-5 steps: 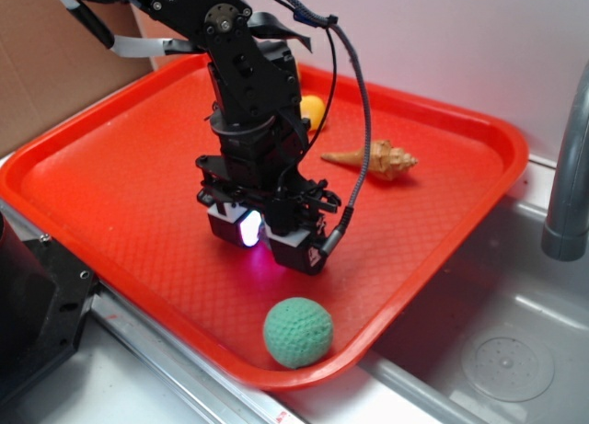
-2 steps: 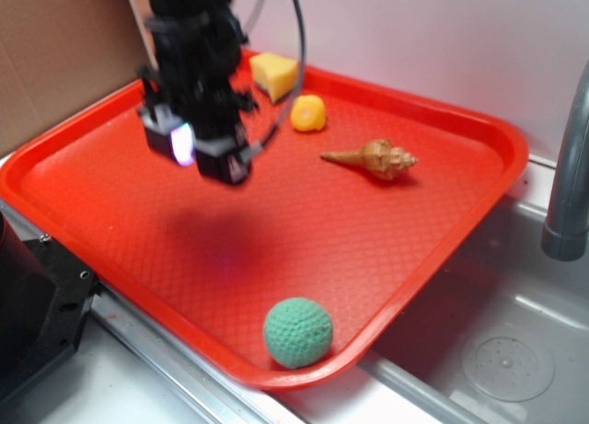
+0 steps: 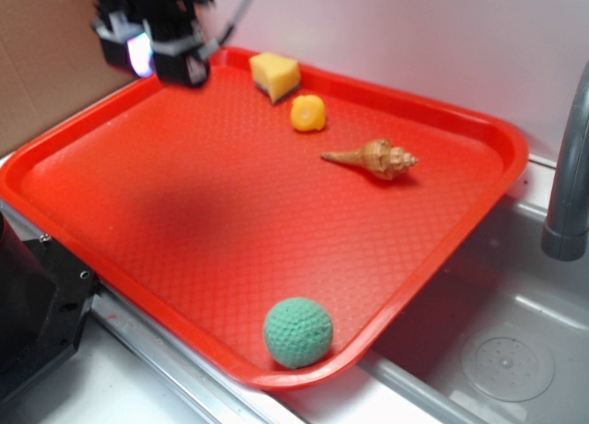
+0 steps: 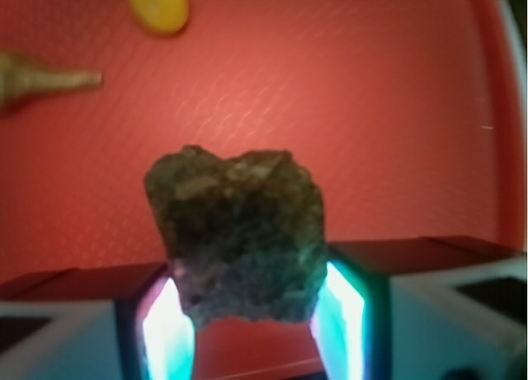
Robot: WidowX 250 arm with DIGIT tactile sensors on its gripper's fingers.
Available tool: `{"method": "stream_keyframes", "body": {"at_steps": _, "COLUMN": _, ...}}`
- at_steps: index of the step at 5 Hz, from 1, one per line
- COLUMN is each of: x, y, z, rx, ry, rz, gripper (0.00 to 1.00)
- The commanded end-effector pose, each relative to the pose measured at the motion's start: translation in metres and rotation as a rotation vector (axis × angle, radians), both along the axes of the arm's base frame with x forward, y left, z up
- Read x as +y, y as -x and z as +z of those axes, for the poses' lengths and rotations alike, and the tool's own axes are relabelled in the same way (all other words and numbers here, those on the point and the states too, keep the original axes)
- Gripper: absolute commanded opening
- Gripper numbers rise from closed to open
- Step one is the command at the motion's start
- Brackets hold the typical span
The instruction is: Grab the rock.
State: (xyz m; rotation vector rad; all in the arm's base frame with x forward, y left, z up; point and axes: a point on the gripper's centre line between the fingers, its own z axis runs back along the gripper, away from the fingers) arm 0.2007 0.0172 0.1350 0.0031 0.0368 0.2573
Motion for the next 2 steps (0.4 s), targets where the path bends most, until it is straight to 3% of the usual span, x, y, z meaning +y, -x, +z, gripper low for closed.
{"method": "stream_keyframes", "body": {"at_steps": 1, "x": 0.017, "y": -0.009, "z": 0.031, "rx": -0.097, "ry": -0.012, "rz": 0.054, "gripper": 0.00}}
{"method": "stream_keyframes", "body": {"at_steps": 2, "x": 0.018, "y": -0.024, "z": 0.014, "rx": 0.005, "ry": -0.043, "rz": 0.095, "gripper": 0.00}}
